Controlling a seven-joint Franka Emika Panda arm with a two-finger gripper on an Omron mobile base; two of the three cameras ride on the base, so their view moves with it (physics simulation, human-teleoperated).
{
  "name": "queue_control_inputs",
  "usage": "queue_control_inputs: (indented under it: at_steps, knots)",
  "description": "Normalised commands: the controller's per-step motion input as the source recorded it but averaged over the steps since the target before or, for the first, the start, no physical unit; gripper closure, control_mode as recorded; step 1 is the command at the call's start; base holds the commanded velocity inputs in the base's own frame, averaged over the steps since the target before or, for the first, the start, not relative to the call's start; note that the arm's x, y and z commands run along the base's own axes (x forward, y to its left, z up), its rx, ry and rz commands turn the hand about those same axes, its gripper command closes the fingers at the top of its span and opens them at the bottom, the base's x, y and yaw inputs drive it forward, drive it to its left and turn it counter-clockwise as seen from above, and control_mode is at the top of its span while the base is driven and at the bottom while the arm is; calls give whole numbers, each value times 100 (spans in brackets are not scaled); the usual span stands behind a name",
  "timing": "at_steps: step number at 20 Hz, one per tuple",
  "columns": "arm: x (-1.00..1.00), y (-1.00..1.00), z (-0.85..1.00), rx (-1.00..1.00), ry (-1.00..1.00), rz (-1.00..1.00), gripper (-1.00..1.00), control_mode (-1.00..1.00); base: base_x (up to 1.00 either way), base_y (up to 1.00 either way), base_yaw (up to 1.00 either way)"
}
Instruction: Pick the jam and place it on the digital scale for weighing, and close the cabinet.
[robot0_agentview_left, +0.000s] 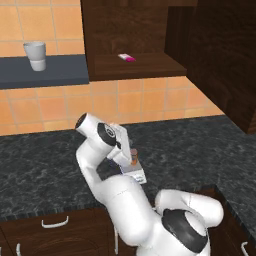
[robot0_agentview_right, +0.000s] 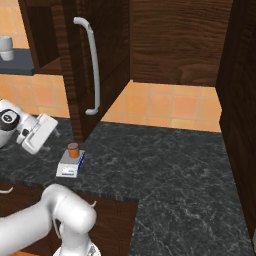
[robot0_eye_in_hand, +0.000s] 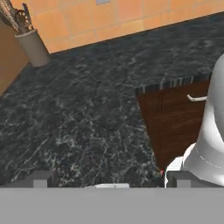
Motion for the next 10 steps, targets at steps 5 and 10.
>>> queue_control_inputs:
  at_steps: [5,10]
  knots:
    - [-65,-77,5,10,-27,31,-100,-100,0,0,0]
    - [-44,-61,14,8,-23,36,-100,-100,0,0,0]
